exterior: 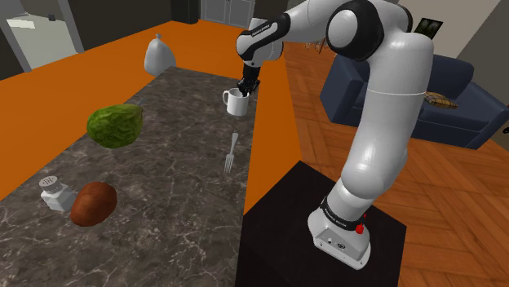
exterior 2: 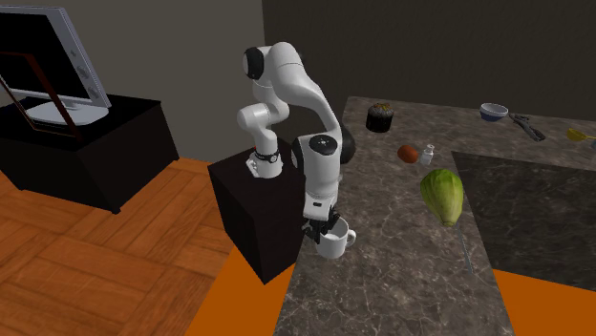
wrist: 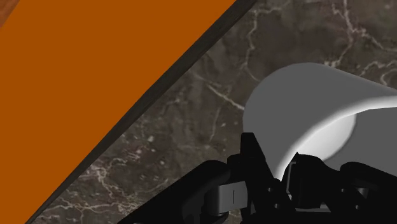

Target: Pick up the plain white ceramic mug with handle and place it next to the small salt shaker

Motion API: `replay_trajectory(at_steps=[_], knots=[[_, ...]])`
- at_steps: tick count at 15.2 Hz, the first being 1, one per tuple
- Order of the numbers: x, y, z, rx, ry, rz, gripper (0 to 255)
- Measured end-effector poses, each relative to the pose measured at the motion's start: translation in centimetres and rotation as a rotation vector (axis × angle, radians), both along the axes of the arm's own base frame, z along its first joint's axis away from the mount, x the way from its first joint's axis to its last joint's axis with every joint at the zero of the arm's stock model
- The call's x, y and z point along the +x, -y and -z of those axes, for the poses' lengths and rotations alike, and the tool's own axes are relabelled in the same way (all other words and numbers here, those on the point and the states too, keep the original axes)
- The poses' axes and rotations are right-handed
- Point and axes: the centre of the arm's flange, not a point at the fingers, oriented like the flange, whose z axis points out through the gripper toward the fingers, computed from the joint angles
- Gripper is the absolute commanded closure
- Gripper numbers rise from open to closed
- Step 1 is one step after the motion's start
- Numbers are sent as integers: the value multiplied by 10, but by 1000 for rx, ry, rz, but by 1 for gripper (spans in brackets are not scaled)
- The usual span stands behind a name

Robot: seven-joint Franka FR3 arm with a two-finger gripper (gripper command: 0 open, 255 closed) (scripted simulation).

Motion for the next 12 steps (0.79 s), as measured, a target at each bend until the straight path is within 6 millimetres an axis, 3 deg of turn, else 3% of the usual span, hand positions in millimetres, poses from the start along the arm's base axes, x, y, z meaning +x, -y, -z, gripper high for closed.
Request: replay_trajectory(at_steps=[12], knots=[[0, 0, -63, 0, 0, 0, 255]])
